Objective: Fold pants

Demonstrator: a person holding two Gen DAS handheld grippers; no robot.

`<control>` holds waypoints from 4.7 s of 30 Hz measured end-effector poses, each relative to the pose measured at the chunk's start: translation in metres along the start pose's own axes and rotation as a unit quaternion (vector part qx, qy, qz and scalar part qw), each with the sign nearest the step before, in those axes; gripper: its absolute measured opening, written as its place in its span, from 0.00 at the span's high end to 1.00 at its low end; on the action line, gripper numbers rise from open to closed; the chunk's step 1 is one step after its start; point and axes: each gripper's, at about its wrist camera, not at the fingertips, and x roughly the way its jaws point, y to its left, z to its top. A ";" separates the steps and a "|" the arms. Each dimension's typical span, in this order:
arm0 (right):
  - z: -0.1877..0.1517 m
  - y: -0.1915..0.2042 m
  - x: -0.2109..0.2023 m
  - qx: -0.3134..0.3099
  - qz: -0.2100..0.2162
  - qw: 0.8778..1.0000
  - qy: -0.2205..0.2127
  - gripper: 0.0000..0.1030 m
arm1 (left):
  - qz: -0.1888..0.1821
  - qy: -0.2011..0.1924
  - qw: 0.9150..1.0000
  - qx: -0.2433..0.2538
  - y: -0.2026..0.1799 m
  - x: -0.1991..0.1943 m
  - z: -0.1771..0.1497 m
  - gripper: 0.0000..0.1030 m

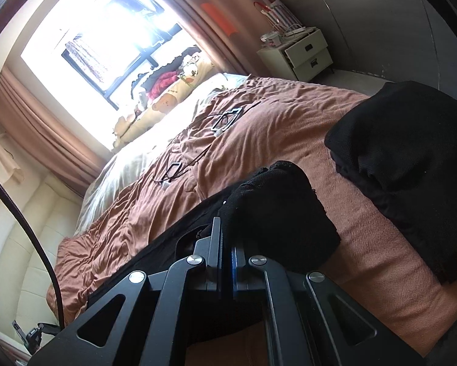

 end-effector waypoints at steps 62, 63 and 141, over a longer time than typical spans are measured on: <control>0.009 0.181 0.270 -0.299 -0.059 0.949 0.076 0.32 | 0.061 0.194 0.979 0.024 -0.059 0.318 0.005 0.73; 0.004 0.188 0.270 -0.313 -0.046 0.945 0.082 0.32 | 0.060 0.194 0.979 0.023 -0.059 0.319 0.005 0.73; -0.153 0.327 0.461 -0.633 -0.020 0.753 0.179 1.00 | 0.107 0.193 0.974 0.053 -0.052 0.360 0.010 0.94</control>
